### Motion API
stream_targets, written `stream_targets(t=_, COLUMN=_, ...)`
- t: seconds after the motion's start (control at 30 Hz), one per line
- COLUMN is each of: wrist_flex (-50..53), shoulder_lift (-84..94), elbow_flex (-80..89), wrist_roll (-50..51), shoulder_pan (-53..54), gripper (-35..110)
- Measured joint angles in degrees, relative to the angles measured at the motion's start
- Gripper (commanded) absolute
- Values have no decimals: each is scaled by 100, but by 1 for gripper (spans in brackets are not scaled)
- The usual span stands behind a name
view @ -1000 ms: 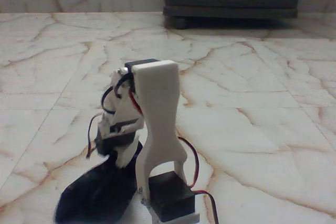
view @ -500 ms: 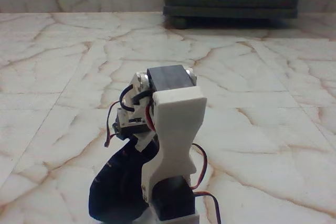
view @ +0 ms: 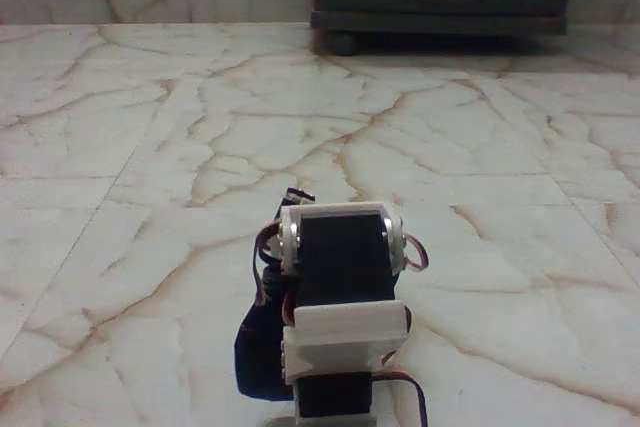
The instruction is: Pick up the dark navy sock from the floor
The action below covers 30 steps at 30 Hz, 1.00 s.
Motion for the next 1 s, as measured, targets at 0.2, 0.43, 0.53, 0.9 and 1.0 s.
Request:
stream_targets(t=0.2, wrist_flex=-1784, shoulder_lift=211, elbow_flex=712, wrist_roll=-888, shoulder_pan=439, gripper=0)
stream_targets(t=0.43, wrist_flex=-3234, shoulder_lift=211, elbow_flex=1134, wrist_roll=-1679, shoulder_pan=791, gripper=0)
stream_targets(t=0.53, wrist_flex=-3551, shoulder_lift=211, elbow_flex=1169, wrist_roll=-2338, shoulder_pan=1020, gripper=0)
stream_targets(t=0.9, wrist_flex=-3709, shoulder_lift=334, elbow_flex=1222, wrist_roll=-2584, shoulder_pan=1063, gripper=0)
stream_targets(t=1.0, wrist_flex=-3718, shoulder_lift=334, elbow_flex=1222, wrist_roll=-2584, shoulder_pan=1169, gripper=0)
